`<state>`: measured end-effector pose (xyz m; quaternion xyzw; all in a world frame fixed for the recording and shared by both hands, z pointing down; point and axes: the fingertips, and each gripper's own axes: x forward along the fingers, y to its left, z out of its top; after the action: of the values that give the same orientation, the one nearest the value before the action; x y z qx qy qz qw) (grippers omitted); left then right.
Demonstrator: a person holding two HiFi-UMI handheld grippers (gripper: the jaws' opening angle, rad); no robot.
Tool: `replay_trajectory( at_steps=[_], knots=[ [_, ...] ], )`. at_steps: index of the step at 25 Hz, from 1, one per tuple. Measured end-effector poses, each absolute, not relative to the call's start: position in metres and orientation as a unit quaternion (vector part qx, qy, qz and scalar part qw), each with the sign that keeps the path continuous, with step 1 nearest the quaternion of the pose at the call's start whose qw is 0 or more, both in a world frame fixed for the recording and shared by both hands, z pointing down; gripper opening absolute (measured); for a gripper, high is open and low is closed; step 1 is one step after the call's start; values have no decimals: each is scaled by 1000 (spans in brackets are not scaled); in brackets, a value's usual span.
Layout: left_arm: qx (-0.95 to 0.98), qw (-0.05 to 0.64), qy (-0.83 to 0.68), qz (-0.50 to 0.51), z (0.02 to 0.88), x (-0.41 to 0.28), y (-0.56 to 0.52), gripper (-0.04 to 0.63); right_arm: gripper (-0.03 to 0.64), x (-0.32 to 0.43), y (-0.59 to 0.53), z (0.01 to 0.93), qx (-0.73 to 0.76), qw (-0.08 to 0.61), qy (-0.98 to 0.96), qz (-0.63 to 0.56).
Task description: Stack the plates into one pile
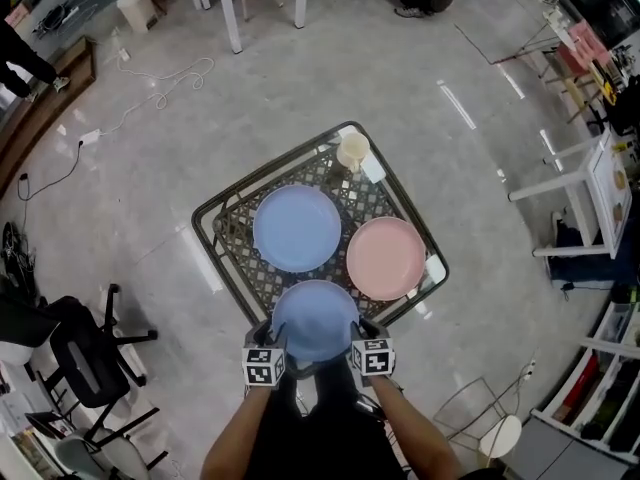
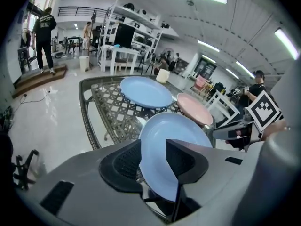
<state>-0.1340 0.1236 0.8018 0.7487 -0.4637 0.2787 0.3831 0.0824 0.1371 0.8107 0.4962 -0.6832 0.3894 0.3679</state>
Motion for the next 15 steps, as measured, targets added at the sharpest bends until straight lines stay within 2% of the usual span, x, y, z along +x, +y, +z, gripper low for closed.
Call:
replay_trajectory(
  at_steps=[5, 10, 15],
  knots=[
    [718, 421, -458, 313, 840, -141, 135, 172, 67, 89, 147, 838, 491, 385, -661, 417],
    [704, 430, -462, 325, 853, -141, 135, 164, 67, 91, 149, 854, 481, 398, -652, 432],
    [692, 435, -468, 336, 865, -145, 137, 64, 46, 86, 149, 861, 469, 401, -649, 444]
  ],
)
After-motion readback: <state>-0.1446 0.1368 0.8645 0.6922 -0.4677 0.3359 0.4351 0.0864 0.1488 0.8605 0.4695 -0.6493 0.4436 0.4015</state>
